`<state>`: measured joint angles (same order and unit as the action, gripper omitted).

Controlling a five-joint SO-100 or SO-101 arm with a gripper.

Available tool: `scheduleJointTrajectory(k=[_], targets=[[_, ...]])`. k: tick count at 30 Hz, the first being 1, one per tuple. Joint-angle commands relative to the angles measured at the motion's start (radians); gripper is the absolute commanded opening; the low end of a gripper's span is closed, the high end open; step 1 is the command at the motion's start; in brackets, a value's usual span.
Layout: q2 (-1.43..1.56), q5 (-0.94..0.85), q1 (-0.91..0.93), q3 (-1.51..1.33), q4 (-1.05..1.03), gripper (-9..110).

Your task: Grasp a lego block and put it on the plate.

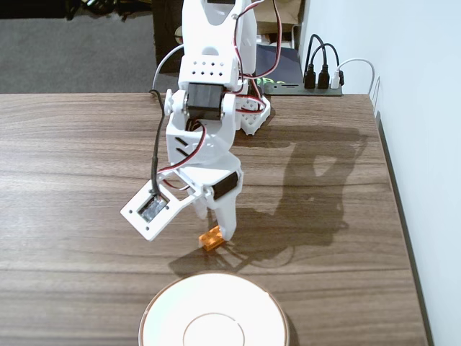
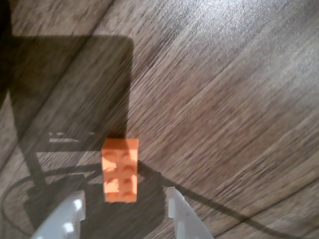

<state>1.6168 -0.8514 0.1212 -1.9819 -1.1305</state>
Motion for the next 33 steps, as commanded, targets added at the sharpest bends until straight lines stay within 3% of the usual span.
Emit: scheduleJointTrajectory(k=[1,12,20,33], targets=[[-0.006,-0.017,0.0,0.044,0.015,21],[-0.067,-0.038,-0.005,0.071,0.048,20],[-0.097,-0.04,-0.008,0.074,0.075,9],[-0.08,-0.055,-0.017,0.067,0.094,5]])
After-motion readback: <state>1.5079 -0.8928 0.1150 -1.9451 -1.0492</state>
